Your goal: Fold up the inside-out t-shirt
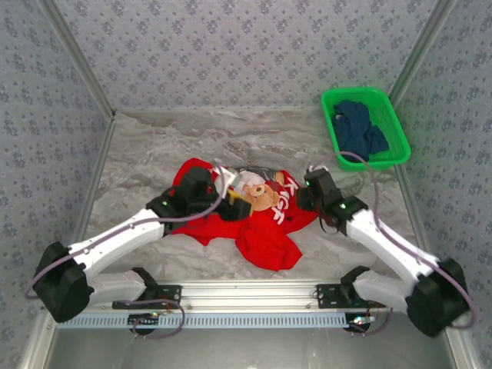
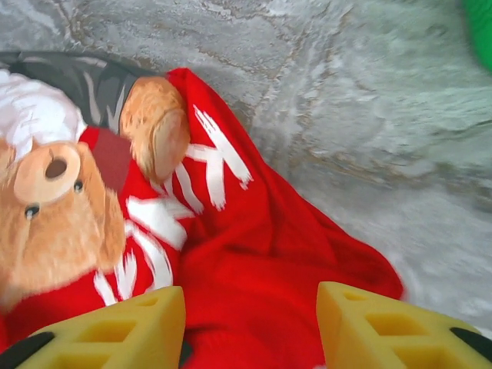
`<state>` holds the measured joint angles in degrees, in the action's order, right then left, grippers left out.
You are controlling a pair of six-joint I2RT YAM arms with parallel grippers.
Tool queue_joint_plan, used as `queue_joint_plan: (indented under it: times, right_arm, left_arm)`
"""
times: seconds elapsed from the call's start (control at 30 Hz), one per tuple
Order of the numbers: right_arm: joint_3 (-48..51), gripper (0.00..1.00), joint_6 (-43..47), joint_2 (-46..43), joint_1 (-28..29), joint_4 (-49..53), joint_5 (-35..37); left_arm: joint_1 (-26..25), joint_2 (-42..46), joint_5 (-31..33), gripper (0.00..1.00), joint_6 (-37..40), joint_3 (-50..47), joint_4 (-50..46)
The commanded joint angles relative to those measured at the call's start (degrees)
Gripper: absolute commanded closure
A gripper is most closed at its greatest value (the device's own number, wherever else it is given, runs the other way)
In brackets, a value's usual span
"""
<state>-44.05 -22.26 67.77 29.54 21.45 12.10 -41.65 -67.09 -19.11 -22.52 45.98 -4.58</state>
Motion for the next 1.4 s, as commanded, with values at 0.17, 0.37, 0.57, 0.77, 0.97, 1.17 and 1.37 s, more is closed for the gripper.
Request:
queue_joint_plan:
  times: [0.17,0.37,0.57,0.77,0.97,1.17,1.37]
  right_arm:
    - [-19.7,0.28,1.9,29.5,-5.2,-8.2,-11.3]
    - [-19.3,0.25,3.5,31.2,-8.5,-5.3,-14.1]
    - [-16.3,0.34,4.4,33.0,-9.8,-8.8,-20.8]
    - [-17.1,0.72,5.3,34.1,-9.6,-11.1,-22.5]
    - [-26.5,1.00,11.7,30.7,-10.1,-10.3,-20.3]
    - [-38.7,1.00,19.4,22.2,-9.1,-9.4,-20.7]
    - [-35.0,1.00,31.3,8.9,1.6,-5.6,-17.0]
  left_arm:
    - [19.8,-19.0,21.4,0.29,-6.1,9.1,-4.0]
    - [22.1,-38.3,19.0,0.23,0.3,26.3,-10.6]
    - [21.1,-47.7,13.8,0.22,1.2,33.2,-13.7]
    - [21.0,-50.5,9.4,0.47,1.3,34.1,-13.1]
    - [23.7,-51.7,0.5,1.00,-0.3,38.6,-11.4]
    - [29.7,-34.5,-2.5,1.00,-6.7,36.4,-0.9]
    - [32.1,-12.5,0.6,1.00,-10.5,19.9,7.0]
